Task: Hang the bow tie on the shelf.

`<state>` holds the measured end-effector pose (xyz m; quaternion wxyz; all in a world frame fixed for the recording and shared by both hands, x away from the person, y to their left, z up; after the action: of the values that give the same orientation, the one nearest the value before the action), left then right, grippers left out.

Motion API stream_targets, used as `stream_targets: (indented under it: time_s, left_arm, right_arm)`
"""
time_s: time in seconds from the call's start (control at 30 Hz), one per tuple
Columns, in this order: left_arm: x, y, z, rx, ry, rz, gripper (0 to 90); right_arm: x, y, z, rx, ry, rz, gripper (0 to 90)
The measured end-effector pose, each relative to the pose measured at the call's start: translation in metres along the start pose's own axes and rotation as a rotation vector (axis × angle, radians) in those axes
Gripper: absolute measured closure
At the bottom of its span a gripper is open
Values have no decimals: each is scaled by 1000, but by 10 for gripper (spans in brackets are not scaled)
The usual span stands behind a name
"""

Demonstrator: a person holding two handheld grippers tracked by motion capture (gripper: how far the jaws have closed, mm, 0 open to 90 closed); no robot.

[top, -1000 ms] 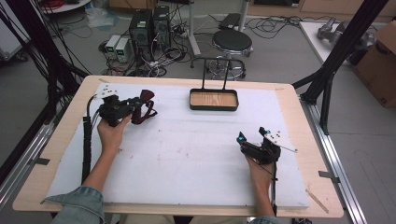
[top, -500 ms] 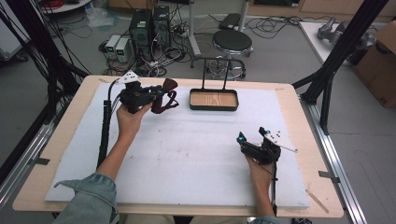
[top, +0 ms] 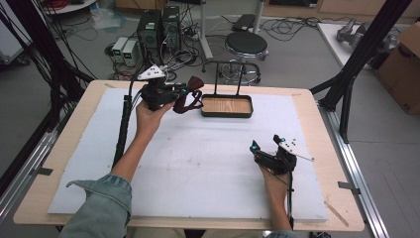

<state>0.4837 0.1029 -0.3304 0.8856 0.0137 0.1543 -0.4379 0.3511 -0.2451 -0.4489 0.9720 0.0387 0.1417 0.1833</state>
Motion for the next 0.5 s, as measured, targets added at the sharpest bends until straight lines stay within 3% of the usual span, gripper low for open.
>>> stream_targets:
  time_s: [0.5]
  left_arm:
    - [17, 0, 20, 16, -6, -20, 763]
  right_arm:
    - [0, 0, 0, 6, 3, 6, 118]
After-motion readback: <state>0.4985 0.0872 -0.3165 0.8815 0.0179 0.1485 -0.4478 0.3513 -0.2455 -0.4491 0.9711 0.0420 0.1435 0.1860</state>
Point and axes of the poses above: each handheld gripper's, and its own axes: x roughly forward along the jaws, z roughly out of its top, y roughly to its left, the point moved 4 cm from there along x, roughly forward along the jaws, and after that the axes turned 2 degrees about y, right-handed, at the moved point
